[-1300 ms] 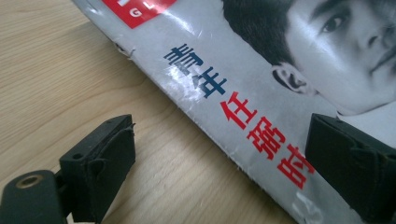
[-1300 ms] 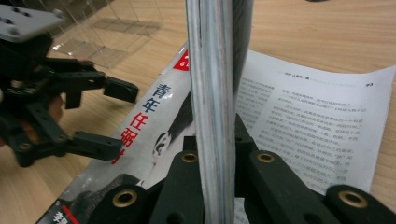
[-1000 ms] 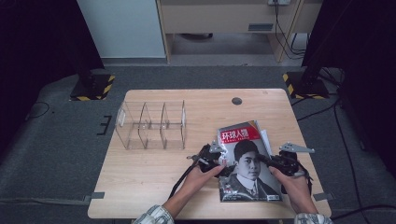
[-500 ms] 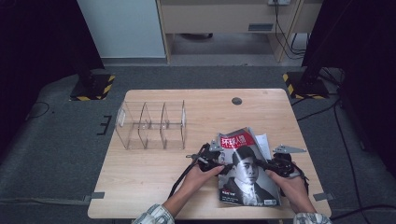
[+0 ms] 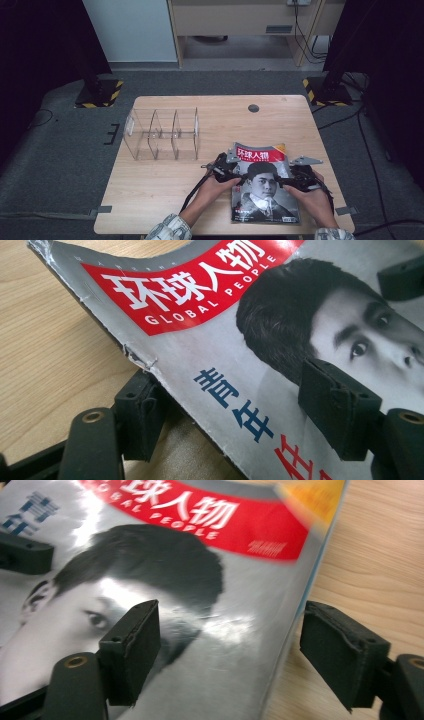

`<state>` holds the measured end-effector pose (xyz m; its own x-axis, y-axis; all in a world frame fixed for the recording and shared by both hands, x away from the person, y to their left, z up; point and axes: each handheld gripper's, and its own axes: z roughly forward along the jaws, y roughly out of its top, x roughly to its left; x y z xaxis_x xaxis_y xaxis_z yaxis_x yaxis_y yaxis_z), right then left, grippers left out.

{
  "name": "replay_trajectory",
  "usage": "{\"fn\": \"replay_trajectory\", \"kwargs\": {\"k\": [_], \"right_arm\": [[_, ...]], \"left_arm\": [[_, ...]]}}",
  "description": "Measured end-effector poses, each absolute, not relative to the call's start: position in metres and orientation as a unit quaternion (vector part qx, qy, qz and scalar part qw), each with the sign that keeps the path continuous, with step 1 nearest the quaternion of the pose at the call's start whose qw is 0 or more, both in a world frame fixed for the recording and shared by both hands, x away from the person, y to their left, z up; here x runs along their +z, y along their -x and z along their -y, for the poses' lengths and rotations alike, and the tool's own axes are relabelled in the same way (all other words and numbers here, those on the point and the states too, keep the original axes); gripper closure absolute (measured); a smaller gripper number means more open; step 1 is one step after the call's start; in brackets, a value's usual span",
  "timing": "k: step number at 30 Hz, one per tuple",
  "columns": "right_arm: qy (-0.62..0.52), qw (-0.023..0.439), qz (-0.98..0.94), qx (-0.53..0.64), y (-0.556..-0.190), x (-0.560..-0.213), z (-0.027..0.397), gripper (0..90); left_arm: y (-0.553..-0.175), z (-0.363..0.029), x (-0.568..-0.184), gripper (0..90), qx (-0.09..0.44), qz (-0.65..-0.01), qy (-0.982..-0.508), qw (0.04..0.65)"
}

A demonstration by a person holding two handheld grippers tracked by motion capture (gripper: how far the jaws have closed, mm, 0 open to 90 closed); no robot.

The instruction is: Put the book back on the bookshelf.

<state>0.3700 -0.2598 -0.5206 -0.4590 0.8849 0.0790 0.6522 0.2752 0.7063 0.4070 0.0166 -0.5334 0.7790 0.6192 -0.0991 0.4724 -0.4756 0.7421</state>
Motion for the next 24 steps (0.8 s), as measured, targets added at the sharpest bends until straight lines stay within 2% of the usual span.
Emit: {"fn": "replay_trajectory", "kwargs": {"k": [2, 3, 6, 9, 11, 18, 24], "right_arm": [[-0.499, 0.163, -0.774, 0.354, -0.369, -0.521, 0.264, 29.9], [-0.504, 0.163, -0.774, 0.347, -0.369, -0.524, 0.264, 31.7], [-0.508, 0.165, -0.775, 0.338, -0.37, -0.526, 0.264, 33.8], [-0.508, 0.168, -0.77, 0.348, -0.372, -0.529, 0.266, 39.6], [-0.503, 0.169, -0.772, 0.351, -0.373, -0.529, 0.263, 40.7], [-0.494, 0.169, -0.775, 0.357, -0.376, -0.53, 0.261, 42.3], [-0.482, 0.168, -0.781, 0.361, -0.375, -0.531, 0.256, 42.3]], "left_arm": [[-0.409, -0.016, -0.531, 31.4, 0.089, -0.324, -0.856, 0.393], [-0.41, -0.016, -0.531, 35.4, 0.087, -0.328, -0.854, 0.395], [-0.411, -0.016, -0.531, 37.6, 0.083, -0.333, -0.85, 0.4], [-0.412, -0.015, -0.531, 44.9, 0.07, -0.329, -0.85, 0.406], [-0.411, -0.013, -0.529, 46.0, 0.068, -0.325, -0.852, 0.404], [-0.421, -0.016, -0.512, 47.0, 0.057, -0.344, -0.832, 0.432], [-0.433, -0.015, -0.498, 40.9, 0.048, -0.354, -0.823, 0.442]]}}
